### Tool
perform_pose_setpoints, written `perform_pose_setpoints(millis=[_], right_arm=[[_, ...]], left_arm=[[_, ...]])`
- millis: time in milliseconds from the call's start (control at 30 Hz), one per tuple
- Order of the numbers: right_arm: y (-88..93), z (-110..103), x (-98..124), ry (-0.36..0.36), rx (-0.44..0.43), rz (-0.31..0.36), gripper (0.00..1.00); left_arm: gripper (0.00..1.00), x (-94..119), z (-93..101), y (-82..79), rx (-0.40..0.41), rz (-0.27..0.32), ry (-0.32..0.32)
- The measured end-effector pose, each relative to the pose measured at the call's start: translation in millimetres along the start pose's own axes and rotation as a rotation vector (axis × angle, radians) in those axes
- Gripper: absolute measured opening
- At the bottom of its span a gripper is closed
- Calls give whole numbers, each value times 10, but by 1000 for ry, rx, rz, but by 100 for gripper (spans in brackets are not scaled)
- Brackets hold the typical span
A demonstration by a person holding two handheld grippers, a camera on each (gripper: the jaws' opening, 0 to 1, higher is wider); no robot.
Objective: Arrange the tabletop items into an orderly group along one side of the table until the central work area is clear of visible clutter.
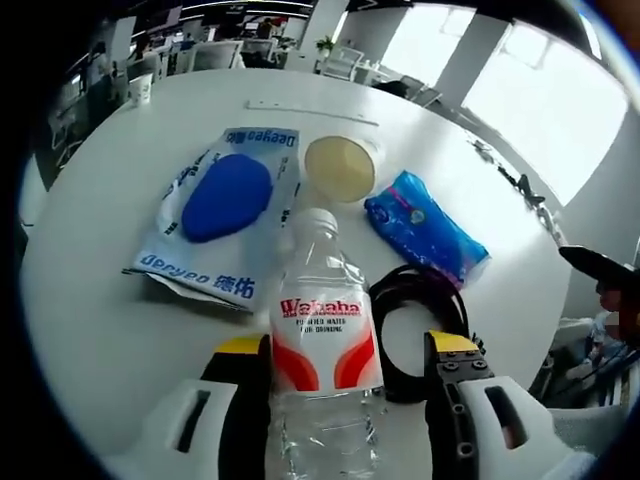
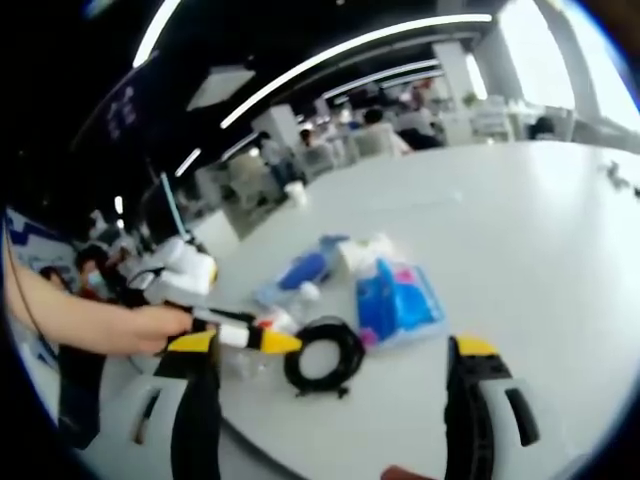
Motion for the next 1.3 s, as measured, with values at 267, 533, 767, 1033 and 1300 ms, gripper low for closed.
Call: perform_pose_setpoints(millis=[267,533,767,1033,1300], right_arm=[[-26,-4,7,-6,-9,16,91],[-30,-19,-35,-15,-9,12,91],[-66,-53,-98,-28,-9,13,91],[-114,-91,-197,-50,-41,29,91],[-230,-154,-434,-104,-161,66,86]], left_arm=[[48,-3,-79,9,15,-18,-41],[43,-6,-106,16,-6,-37,-60],[42,-2,-106,26,-33,-33,-79],[39,20,-97,15,-59,19,-56],[40,15,-99,7,-53,24,-50]])
Point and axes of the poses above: the point that each gripper's makers call its tool centre point, and the gripper's own axes: x roughly backward along the fingers, z roughly to its right, y roughly out of its underside, the point moved 2 cm from there along x, roughly backward along the fingers, and after that the axes turned 12 degrees about -y, right-handed, at the moved point
